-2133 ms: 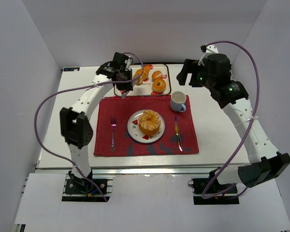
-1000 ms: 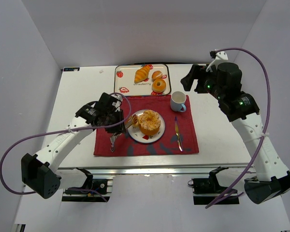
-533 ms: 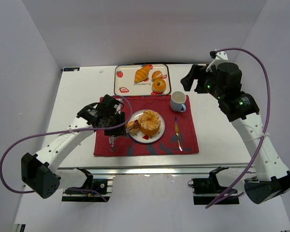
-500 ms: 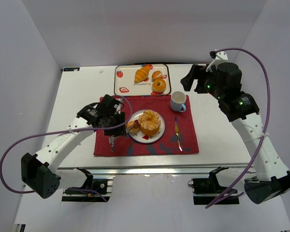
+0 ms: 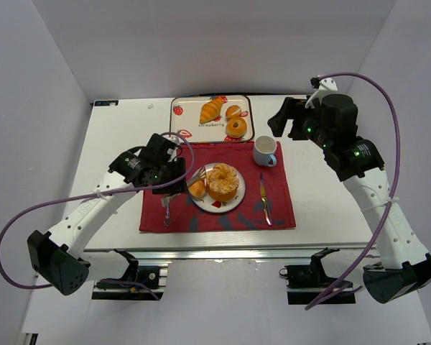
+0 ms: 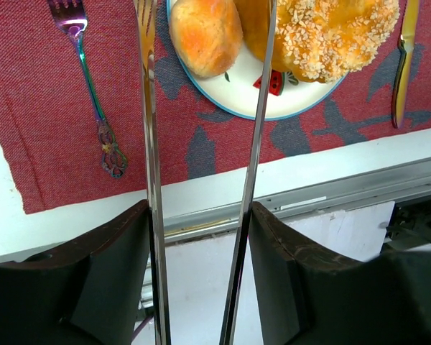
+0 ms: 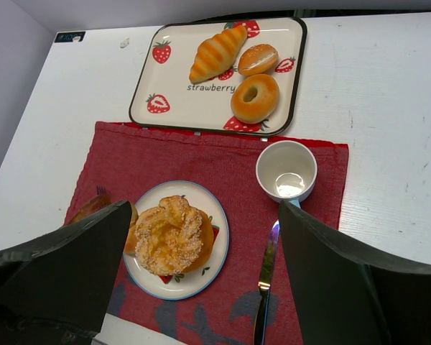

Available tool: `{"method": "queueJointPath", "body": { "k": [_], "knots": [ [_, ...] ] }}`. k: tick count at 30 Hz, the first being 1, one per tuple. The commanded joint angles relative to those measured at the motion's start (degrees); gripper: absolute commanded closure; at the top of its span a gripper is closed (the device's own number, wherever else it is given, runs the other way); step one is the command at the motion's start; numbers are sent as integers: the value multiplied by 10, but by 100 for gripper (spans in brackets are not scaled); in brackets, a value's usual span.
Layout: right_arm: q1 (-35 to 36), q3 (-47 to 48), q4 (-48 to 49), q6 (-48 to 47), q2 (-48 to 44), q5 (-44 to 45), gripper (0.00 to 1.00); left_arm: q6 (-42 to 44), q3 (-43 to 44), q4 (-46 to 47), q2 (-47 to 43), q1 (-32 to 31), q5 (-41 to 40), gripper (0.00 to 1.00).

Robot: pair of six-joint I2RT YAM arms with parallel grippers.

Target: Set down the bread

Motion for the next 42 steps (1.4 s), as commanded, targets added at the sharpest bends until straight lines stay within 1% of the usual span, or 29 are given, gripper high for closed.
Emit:
{"method": "queueJointPath", "body": {
  "k": [1, 7, 8, 10, 12, 14, 15, 16, 18, 19, 21, 22, 23, 24, 25, 26, 27, 28, 31, 33, 37, 40, 42],
  "knots": [
    [-2, 0, 14, 4, -11, -6, 10, -12, 31, -6, -17, -4, -39, 36],
    [-2, -3, 19, 3, -9, -6, 11, -33, 80, -60, -26, -4, -158, 38],
    [-2, -3, 20, 4, -9, -22, 11, -38, 84, -63, -27, -4, -168, 38],
    [-2, 0, 21, 4, -5, -24, 11, -54, 108, -80, -23, -4, -183, 39],
    [-2, 4, 21, 3, -2, -25, 11, -78, 116, -96, -19, -3, -237, 39],
    [-2, 4, 24, 3, -1, -29, 11, -92, 112, -104, -15, 6, -284, 39],
    [-2, 4, 24, 3, 1, -30, 11, -96, 109, -103, -12, 17, -312, 42],
    [-2, 5, 24, 2, 2, -35, 11, -95, 106, -94, -1, 47, -317, 44],
    [-2, 12, 24, 2, 5, -37, 11, -82, 98, -75, 10, 81, -318, 44],
    [-2, 15, 23, 1, 5, -42, 11, -77, 94, -50, 15, 115, -318, 44],
    [-2, 25, 18, -4, 10, -46, 11, -46, 70, -24, 20, 164, -308, 44],
    [-2, 27, 17, -4, 12, -48, 11, -36, 59, 6, 24, 216, -285, 44],
    [-2, 28, 17, -3, 13, -50, 11, -13, 44, 25, 27, 240, -269, 44],
    [-2, 27, 21, 0, 15, -51, 11, -6, 12, 44, 30, 266, -250, 44],
    [-1, 26, 22, 3, 15, -57, 11, -1, -6, 80, 32, 305, -213, 45],
    [-1, 26, 24, 5, 16, -58, 11, -2, -24, 95, 36, 320, -199, 46],
    [-2, 25, 27, 9, 19, -62, 11, -1, -62, 113, 37, 333, -183, 48],
    [-2, 25, 28, 9, 19, -64, 11, -2, -80, 149, 36, 357, -162, 49],
    [-2, 24, 28, 10, 23, -62, 11, -10, -132, 187, 38, 365, -152, 49],
    [-2, 22, 30, 9, 24, -63, 11, -19, -155, 196, 39, 365, -152, 49],
    [-2, 10, 30, 9, 21, -62, 11, -31, -228, 201, 35, 372, -189, 48],
    [-2, 4, 29, 8, 19, -62, 11, -26, -258, 215, 46, 378, -191, 42],
    [-2, 2, 29, 8, 19, -62, 11, -24, -278, 222, 52, 385, -194, 42]
  ]
}}
